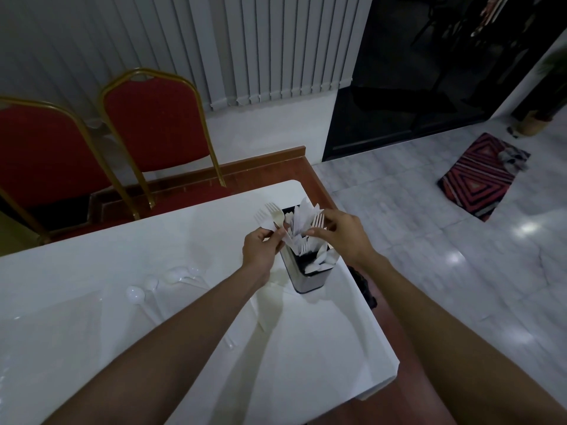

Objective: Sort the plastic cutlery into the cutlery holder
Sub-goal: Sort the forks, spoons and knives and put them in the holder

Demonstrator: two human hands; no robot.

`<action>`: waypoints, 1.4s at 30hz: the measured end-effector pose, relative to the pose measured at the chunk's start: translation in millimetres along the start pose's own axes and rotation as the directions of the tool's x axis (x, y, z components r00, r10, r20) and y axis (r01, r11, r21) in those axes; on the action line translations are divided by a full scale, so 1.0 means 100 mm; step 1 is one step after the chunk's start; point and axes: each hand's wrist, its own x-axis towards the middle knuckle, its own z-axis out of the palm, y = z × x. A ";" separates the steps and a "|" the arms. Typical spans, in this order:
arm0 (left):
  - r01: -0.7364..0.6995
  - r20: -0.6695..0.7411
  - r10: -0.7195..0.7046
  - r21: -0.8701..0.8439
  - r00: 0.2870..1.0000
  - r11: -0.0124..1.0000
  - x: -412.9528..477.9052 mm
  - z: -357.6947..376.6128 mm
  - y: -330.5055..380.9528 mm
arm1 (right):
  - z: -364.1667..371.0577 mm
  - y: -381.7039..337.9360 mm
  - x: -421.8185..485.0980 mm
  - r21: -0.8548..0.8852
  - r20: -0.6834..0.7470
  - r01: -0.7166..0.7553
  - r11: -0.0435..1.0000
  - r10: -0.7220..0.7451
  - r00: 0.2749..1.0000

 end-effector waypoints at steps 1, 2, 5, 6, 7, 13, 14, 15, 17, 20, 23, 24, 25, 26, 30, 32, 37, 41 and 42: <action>0.000 -0.014 0.001 0.015 1.000 1.000 0.01 0.02 -0.04 | -0.01 0.01 0.00 0.004 -0.001 0.002 1.000 -0.002 1.000; -0.010 -0.027 0.011 0.030 1.000 0.999 0.01 0.01 -0.07 | 0.00 0.00 -0.01 0.011 0.000 0.007 1.000 -0.007 1.000; -0.080 -0.043 0.093 0.246 0.995 0.966 -0.02 0.06 -0.14 | -0.05 0.01 -0.03 0.041 0.002 0.013 0.999 -0.013 1.000; -0.111 -0.037 0.130 0.332 0.991 0.937 -0.04 0.08 -0.16 | -0.07 0.03 -0.04 0.047 0.001 0.013 0.999 -0.013 1.000; -0.145 -0.030 0.172 0.407 0.985 0.902 -0.06 0.09 -0.17 | -0.08 0.04 -0.04 0.040 0.002 0.008 0.999 -0.009 1.000; -0.292 0.081 0.305 0.592 0.949 0.751 -0.12 0.13 -0.22 | -0.08 0.12 -0.06 0.038 -0.015 -0.023 0.999 0.023 1.000; -0.321 0.116 0.318 0.603 0.941 0.730 -0.12 0.13 -0.23 | -0.07 0.14 -0.05 0.024 -0.017 -0.009 1.000 0.009 1.000; -0.343 0.143 0.326 0.607 0.934 0.717 -0.14 0.13 -0.23 | -0.07 0.15 -0.05 -0.012 -0.014 0.006 1.000 -0.006 1.000; -0.356 0.155 0.331 0.592 0.931 0.723 -0.17 0.12 -0.24 | -0.04 0.19 -0.05 -0.098 0.013 0.024 0.995 -0.023 1.000; -0.321 0.118 0.310 0.563 0.943 0.761 -0.20 0.08 -0.23 | 0.01 0.17 -0.07 -0.157 -0.047 0.013 0.987 -0.020 0.999; -0.353 0.138 0.336 0.562 0.932 0.748 -0.19 -0.06 -0.21 | 0.03 0.01 -0.08 -0.106 -0.181 0.034 0.994 -0.052 0.982; -0.360 0.131 0.349 0.556 0.928 0.749 -0.17 -0.14 -0.21 | 0.05 -0.07 -0.07 -0.093 -0.211 0.075 0.993 -0.094 0.973; -0.360 0.110 0.363 0.553 0.925 0.752 -0.14 -0.25 -0.22 | 0.09 -0.17 -0.06 -0.084 -0.231 0.128 0.988 -0.144 0.962; -0.360 0.082 0.381 0.553 0.921 0.751 -0.11 -0.35 -0.23 | 0.14 -0.26 -0.04 -0.075 -0.242 0.179 0.981 -0.192 0.951; -0.321 -0.043 0.426 0.590 0.904 0.741 -0.06 -0.83 -0.30 | 0.49 -0.60 -0.05 -0.049 -0.215 0.335 0.941 -0.337 0.916; -0.284 -0.092 0.417 0.601 0.904 0.747 -0.07 -1.09 -0.38 | 0.75 -0.68 -0.09 -0.032 -0.148 0.384 0.923 -0.385 0.911; -0.136 -0.221 0.333 0.610 0.917 0.780 -0.15 -1.74 -0.71 | 1.50 -0.43 -0.18 -0.163 0.229 0.150 0.975 -0.111 0.967; -0.057 -0.274 0.302 0.646 0.913 0.761 -0.25 -2.10 -0.92 | 1.81 -0.12 -0.25 -0.377 0.281 0.001 0.926 0.113 0.953; -0.034 -0.286 0.287 0.650 0.914 0.759 -0.26 -2.19 -0.98 | 1.87 -0.08 -0.26 -0.429 0.285 -0.002 0.903 0.137 0.949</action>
